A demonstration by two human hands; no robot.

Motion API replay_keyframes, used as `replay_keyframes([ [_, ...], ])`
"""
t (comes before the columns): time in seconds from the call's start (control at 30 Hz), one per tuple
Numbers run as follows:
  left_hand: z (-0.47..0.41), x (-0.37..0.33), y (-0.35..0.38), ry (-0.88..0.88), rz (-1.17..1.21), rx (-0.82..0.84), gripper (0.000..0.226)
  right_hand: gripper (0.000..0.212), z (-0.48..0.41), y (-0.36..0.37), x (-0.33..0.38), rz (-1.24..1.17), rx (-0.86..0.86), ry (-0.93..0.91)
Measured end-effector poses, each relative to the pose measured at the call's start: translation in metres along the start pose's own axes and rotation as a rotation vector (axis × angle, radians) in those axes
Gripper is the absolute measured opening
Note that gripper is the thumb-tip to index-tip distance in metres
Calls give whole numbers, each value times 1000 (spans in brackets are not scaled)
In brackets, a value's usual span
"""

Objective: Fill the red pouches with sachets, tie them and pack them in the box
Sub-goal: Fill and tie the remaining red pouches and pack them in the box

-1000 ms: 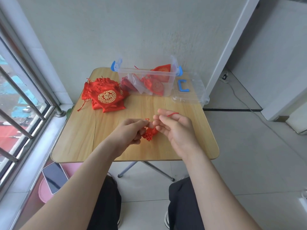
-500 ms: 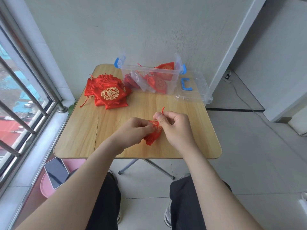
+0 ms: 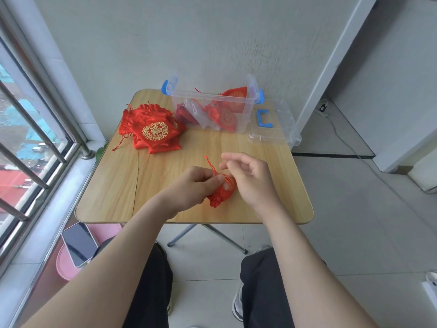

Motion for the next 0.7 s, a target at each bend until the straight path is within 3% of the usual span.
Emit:
replay_keyframes([
  [0.13,-2,4,-5,-59,53,-31,44,45,4,9,0,124,118,-51],
  [0.27,1,9,-3,-131,53,26,45,34,11,10,4,345,130,-208],
  [0.4,1,13,-8,-162,38,-26,38,29,11,10,6,433,112,-290],
  [0.57,-1,14,-13,-155,92,-92,31,35,11,16,7,511,154,-264],
  [0.7,-1,16,-13,-180,135,-92,37,21,17,24,12,497,233,-263],
])
Point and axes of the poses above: each hand's wrist, its own z-axis away from the middle knuckle, its own y-axis out of the palm, x = y × z, the point moved 8 cm from there along -z, towards the middle knuckle, and after that the axes turned 8 degrees about -x, right-handed, at the moved point
